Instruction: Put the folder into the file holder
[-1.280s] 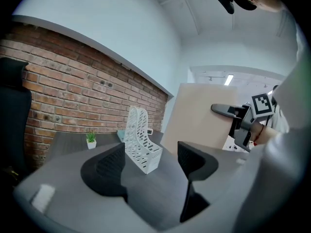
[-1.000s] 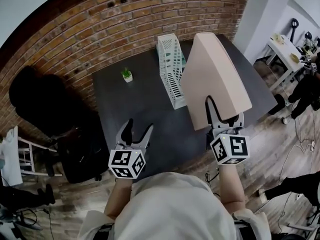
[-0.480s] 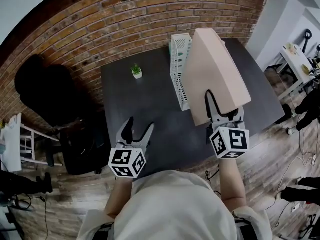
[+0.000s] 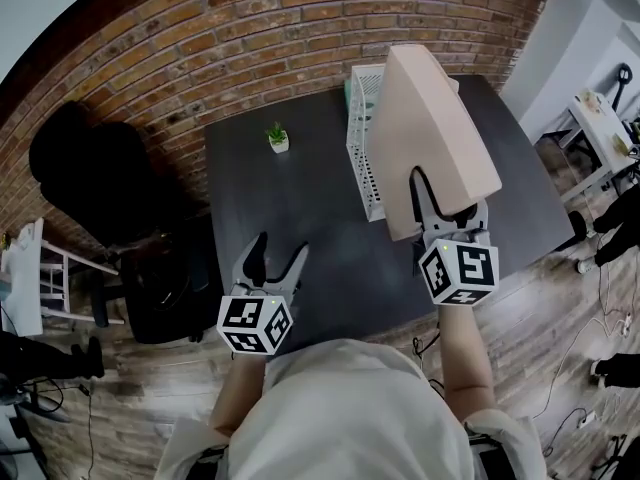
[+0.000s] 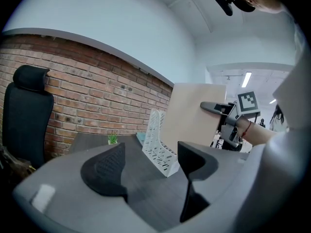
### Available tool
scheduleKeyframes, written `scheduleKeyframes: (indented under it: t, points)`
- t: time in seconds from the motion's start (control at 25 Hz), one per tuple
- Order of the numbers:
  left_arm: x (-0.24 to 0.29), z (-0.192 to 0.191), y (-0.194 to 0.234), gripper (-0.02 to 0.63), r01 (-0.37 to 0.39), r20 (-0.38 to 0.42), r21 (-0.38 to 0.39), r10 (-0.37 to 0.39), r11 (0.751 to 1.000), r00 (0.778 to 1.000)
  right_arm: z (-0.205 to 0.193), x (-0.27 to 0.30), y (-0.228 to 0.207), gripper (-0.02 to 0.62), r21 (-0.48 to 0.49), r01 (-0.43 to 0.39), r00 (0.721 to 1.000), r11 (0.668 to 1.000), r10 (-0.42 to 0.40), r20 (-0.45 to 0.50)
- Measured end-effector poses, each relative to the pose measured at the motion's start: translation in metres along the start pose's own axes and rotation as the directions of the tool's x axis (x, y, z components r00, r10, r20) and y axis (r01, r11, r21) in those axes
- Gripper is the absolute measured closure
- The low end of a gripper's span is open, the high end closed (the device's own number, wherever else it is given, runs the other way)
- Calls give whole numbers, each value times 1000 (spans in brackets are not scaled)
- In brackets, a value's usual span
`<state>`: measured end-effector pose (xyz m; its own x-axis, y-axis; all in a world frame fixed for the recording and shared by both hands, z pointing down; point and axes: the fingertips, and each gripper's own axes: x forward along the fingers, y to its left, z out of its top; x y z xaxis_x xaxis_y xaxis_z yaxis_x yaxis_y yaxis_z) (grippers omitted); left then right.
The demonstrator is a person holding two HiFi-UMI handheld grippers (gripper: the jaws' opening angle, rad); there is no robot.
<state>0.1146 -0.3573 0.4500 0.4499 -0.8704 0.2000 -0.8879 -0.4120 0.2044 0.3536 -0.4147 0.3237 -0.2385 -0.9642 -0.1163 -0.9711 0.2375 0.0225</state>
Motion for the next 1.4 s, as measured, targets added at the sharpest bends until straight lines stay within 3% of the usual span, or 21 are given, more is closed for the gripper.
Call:
scheduleKeyframes:
  t: [1.4]
  points:
    - [0, -8, 29, 278, -45, -25, -31, 44, 999, 999, -12, 113, 1, 322, -32, 74, 997, 997, -75, -14]
